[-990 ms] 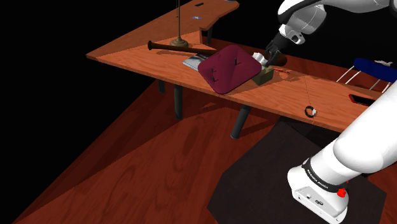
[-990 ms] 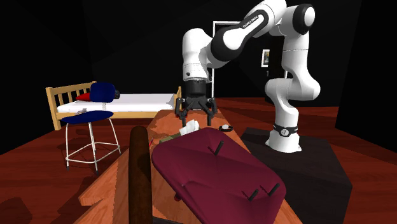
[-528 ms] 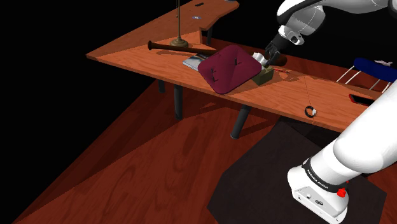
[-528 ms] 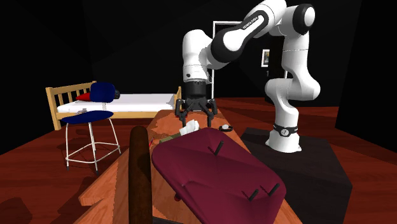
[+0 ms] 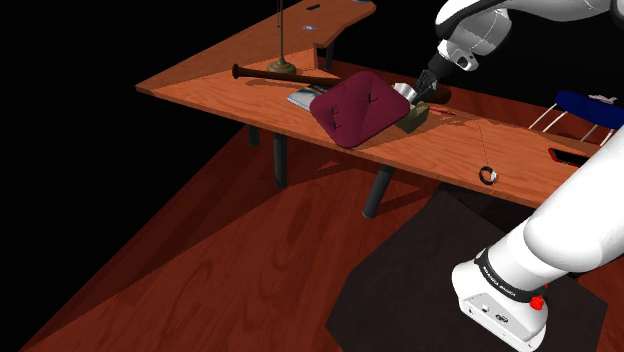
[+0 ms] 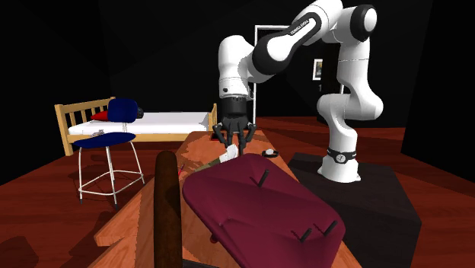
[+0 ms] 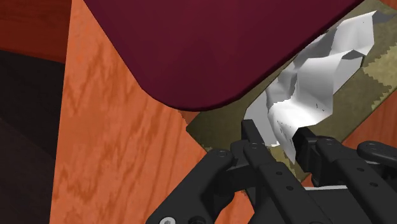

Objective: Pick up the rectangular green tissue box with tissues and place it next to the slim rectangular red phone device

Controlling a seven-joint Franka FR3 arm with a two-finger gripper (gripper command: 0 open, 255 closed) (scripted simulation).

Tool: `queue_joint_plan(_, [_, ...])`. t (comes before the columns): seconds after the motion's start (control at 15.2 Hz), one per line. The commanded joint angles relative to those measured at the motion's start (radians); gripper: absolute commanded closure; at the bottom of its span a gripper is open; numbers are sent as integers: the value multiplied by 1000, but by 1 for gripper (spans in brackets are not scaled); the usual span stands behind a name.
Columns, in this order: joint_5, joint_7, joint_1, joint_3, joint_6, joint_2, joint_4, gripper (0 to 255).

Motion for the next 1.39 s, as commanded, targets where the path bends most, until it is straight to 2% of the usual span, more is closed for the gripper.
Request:
queue_joint_plan(0.0, [0, 0, 0, 0, 0, 0, 0, 255])
queue_joint_plan(1.32, [-97, 107, 4, -8, -219, -96, 149, 255])
